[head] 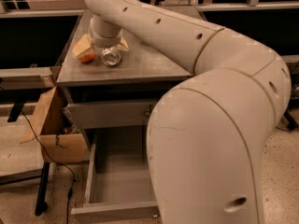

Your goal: Place 7up can into middle drawer

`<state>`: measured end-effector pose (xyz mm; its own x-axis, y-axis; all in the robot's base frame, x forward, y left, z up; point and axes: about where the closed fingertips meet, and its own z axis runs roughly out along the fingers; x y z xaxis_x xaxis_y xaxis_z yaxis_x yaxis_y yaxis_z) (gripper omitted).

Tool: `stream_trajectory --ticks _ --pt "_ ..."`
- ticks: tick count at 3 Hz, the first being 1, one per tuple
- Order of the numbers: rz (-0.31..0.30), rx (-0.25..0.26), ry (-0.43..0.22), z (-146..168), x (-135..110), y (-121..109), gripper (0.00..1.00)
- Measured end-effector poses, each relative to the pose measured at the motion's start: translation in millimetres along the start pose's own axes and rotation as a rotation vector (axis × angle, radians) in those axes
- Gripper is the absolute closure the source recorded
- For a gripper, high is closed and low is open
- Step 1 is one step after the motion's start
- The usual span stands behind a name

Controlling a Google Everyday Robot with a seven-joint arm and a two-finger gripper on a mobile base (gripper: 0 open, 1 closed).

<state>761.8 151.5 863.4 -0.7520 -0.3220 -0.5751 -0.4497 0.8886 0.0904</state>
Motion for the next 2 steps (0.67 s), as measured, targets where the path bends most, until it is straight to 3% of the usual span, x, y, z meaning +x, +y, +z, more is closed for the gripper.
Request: stream_trajectory --ticks 2 --pt "0.048 0.104 0.026 10.9 9.3 -28.0 0.04"
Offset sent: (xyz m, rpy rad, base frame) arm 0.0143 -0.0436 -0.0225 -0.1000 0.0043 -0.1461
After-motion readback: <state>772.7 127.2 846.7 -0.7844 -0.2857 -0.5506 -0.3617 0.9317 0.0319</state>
